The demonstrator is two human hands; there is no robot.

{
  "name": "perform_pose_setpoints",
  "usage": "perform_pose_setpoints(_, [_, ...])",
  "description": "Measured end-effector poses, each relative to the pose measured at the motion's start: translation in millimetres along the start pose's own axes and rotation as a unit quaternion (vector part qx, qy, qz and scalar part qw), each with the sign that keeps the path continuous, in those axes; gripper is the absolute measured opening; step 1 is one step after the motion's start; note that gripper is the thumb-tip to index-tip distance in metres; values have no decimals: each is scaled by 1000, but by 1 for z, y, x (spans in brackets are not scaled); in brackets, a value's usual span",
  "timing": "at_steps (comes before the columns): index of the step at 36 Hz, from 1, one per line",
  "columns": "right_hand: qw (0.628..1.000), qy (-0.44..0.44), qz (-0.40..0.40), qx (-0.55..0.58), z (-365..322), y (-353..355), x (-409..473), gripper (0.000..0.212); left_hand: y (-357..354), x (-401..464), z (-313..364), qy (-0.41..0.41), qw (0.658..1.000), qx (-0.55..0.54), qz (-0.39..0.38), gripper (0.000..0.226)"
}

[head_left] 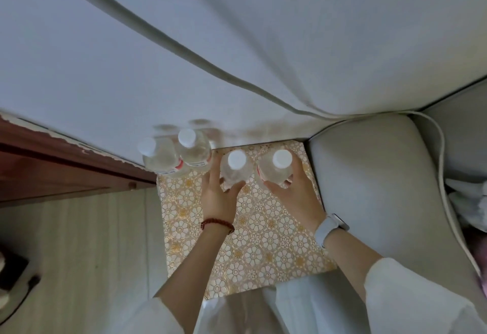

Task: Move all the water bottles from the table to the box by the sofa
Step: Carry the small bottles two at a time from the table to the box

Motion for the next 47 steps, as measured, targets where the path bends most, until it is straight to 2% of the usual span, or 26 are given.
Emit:
perform_pose_setpoints(4, [997, 22, 53, 43, -10, -1, 14, 71, -7, 15, 11, -40, 998, 25, -28, 73])
perform_pose_setpoints(7, [995, 7, 63, 80, -11, -10, 25, 66, -7, 29, 16, -45, 999, 13, -22, 72])
perform_pose_setpoints(9, [994, -8, 63, 89, -11, -17, 32, 70, -5, 37, 22, -42, 999, 4, -7, 69])
perform_pose_setpoints(14, [992, -43, 57, 103, -8, -25, 28, 75, 10, 26, 45, -61, 994, 67, 69, 55])
perform_pose_setpoints(19, [989, -94, 40, 108, -6, -24, 24, 81, 17, 8, 57, -114, 979, 128, 107, 64])
perform_pose_setpoints(23, [990, -78, 62, 99, -12, -21, 28, 68, 20, 15, 77, -204, 944, 238, 103, 67])
perform_pose_setpoints(26, [990, -69, 70, 96, -15, -21, 31, 63, 23, 21, 90, -275, 890, 338, 132, 62])
perform_pose_setpoints(28, [991, -61, 74, 90, -16, -20, 32, 60, 24, 24, 95, -295, 860, 389, 147, 60])
perform_pose_setpoints(31, [992, -60, 73, 87, -19, -22, 35, 61, 26, 28, 98, -310, 841, 415, 156, 58])
perform_pose_setpoints(40, [992, -88, 30, 83, -28, -33, 48, 68, 35, 39, 92, -315, 831, 425, 171, 50])
perform_pose_setpoints(47, [983, -142, -12, 119, -18, -37, 40, 91, 31, 35, 86, -275, 845, 437, 143, 62])
Point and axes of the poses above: each hand's wrist, its own x-axis towards the middle knuckle, its own y-axis out of the back of the hand, z = x × y, the point moved 9 cm from there along x, towards the middle knuckle, and after that the axes turned 1 degree about -z, right-handed, at the moved point
